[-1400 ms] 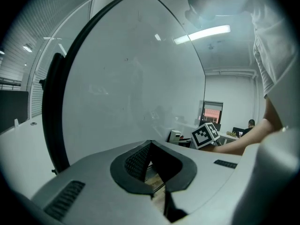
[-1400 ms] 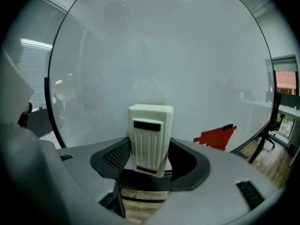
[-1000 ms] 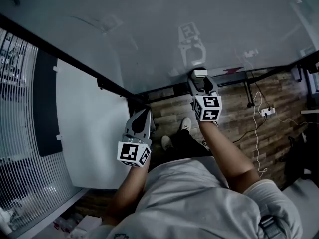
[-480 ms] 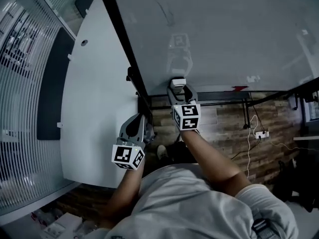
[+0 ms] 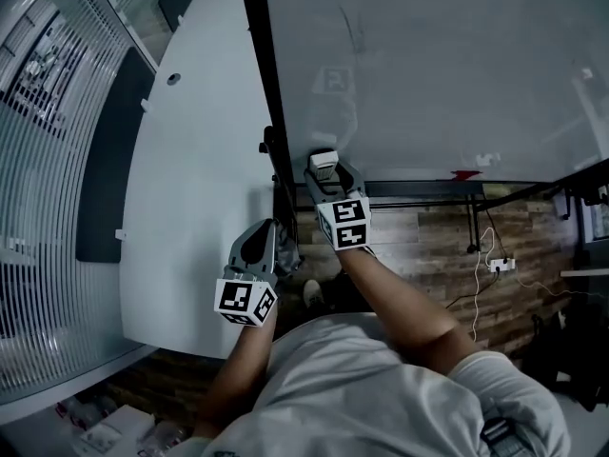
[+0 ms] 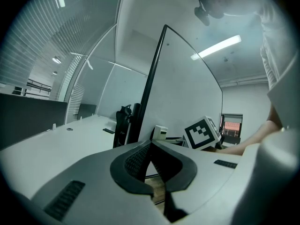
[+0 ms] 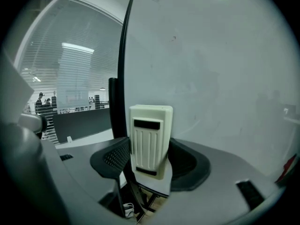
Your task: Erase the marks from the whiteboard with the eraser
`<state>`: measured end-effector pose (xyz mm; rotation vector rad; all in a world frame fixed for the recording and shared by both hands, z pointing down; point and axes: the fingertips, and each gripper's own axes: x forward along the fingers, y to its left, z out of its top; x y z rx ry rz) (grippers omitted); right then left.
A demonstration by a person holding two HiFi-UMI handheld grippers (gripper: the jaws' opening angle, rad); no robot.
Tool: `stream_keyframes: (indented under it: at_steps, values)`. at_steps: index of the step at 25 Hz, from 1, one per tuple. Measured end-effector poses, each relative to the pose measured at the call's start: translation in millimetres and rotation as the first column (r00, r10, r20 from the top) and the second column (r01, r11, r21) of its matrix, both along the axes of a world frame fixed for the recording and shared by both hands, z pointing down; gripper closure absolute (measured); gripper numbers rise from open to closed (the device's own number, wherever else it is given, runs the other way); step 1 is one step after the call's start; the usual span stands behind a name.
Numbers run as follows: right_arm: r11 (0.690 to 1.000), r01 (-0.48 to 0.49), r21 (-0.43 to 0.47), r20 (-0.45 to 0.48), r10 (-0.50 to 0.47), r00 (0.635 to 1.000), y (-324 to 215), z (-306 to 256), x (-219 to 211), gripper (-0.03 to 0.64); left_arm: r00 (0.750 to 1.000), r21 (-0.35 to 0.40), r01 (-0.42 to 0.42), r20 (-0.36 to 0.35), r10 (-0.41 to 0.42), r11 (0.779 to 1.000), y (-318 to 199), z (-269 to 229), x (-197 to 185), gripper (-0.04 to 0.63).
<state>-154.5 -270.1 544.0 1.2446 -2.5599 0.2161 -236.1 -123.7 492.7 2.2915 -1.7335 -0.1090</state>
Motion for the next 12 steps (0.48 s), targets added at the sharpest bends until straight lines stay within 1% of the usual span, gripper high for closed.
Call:
stream_keyframes:
  at_steps: [4,7,12]
  values:
    - [0.999,-0.039,0.014,0.000,0.039,0.999,-7,-11,28,0.371,0.999,0.000,-0.044,0.000,0.044,0.999,-8,-2,14,0.589]
    - [0.995,-0.100,0.002,0.020,0.100,0.995,-13,-18,65,0.371,0.996,0.006,-0.089,0.002,0.089,0.996,-14,-7,31,0.589]
    - [0.983,-0.180,0.017,0.024,0.180,0.983,-27,-30,129,0.371,0.986,0.005,-0.164,0.006,0.164,0.986,-28,-9,60,0.589]
